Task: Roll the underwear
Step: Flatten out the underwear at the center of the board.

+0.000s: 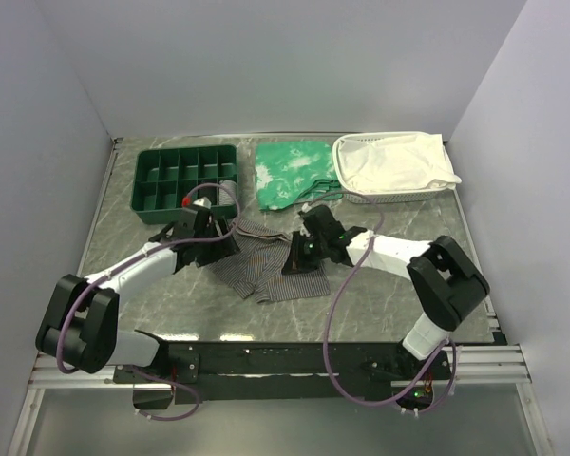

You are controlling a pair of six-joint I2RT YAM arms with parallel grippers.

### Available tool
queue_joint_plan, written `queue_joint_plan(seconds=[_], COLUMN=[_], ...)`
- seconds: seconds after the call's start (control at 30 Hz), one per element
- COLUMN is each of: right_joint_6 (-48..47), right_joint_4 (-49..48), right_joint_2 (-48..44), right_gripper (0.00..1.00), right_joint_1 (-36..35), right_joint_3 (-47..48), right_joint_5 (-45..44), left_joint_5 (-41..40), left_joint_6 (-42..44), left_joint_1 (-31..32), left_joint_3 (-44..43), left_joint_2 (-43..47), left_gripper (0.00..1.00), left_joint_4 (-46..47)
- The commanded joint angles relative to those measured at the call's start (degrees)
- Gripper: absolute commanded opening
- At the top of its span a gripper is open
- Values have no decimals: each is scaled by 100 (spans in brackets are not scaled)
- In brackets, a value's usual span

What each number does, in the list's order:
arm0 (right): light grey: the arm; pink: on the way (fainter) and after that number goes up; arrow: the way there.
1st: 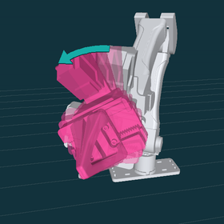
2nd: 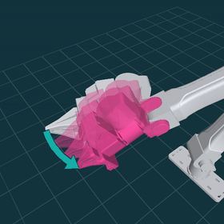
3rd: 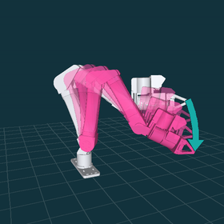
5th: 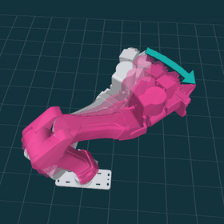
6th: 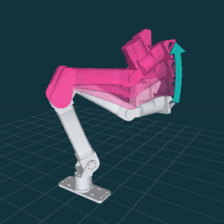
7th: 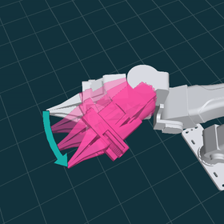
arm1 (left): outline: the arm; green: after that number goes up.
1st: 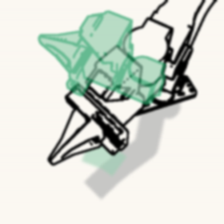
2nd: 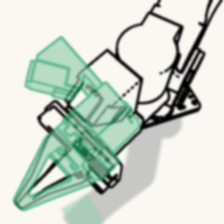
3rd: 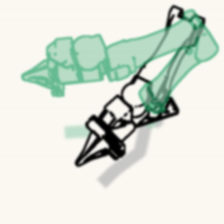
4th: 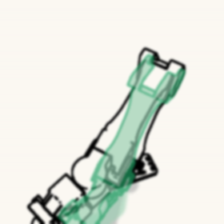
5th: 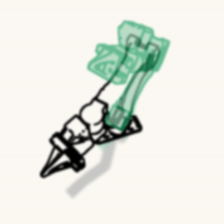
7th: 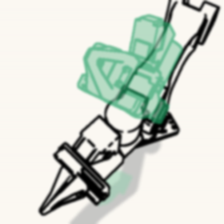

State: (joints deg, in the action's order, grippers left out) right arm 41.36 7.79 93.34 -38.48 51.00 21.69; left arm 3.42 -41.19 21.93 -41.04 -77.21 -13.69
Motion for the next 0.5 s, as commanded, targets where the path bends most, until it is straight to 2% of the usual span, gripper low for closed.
queue_joint_plan(seconds=[0.0,0.2,0.33,0.47], right_joint_6=[310,495,425,171], right_joint_4=[46,687,978,1101], right_joint_2=[316,369,483,431], right_gripper=[5,2,2,2], right_joint_1=[-247,-318,-353,-380], right_joint_3=[129,208,156,-169], right_joint_5=[-402,-1070,-1184,-1282], left_joint_5=[27,19,-201,70], left_joint_6=[-47,-152,-328,-845], left_joint_1=[22,22,22,30], left_joint_3=[157,315,482,1148], left_joint_2=[48,-145,-259,-295], left_gripper=[69,57,51,43], left_joint_4=[815,711,552,920])
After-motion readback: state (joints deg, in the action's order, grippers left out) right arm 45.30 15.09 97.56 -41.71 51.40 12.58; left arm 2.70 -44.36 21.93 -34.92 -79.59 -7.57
